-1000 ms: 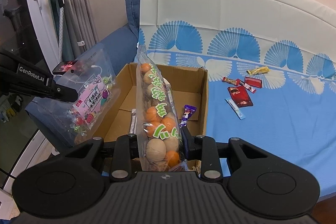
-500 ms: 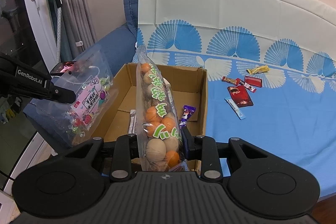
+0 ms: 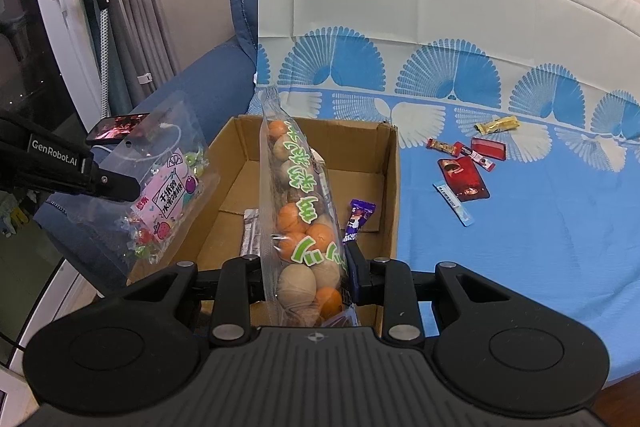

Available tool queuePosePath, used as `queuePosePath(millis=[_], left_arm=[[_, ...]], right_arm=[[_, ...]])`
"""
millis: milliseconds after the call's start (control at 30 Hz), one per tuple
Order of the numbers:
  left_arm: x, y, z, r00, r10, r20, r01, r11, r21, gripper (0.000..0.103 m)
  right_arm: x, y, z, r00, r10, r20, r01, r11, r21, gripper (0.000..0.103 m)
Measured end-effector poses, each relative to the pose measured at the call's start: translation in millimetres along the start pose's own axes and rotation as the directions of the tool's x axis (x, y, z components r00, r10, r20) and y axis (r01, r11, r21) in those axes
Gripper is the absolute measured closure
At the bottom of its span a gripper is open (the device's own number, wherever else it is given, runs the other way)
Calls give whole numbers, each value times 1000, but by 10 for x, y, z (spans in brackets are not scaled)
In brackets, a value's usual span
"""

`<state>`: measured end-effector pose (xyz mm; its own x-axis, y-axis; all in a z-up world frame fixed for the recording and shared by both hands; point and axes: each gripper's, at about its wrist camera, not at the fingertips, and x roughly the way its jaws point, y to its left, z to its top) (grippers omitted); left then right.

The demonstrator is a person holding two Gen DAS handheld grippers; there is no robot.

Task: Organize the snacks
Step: 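Lower the candy bag with the left tool while the right tool lowers the nut bag into the box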

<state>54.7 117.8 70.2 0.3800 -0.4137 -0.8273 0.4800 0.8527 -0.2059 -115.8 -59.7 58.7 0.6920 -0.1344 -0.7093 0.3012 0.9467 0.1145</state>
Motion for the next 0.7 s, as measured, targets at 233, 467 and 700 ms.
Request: queuePosePath(millis=[233, 467, 700], left_arm=[[263, -4, 111, 999, 5, -42, -4, 1000, 3, 97], [563, -5, 203, 996, 11, -84, -10, 1000, 9, 97], [900, 14, 272, 992, 19, -126, -19, 1000, 1, 97]], right_arm=[[250, -6, 91, 1000, 6, -23, -5, 1000, 18, 71], [603, -70, 169, 999, 12, -51, -9, 999, 47, 71], [965, -74, 218, 996, 22, -84, -17, 998, 62, 71]])
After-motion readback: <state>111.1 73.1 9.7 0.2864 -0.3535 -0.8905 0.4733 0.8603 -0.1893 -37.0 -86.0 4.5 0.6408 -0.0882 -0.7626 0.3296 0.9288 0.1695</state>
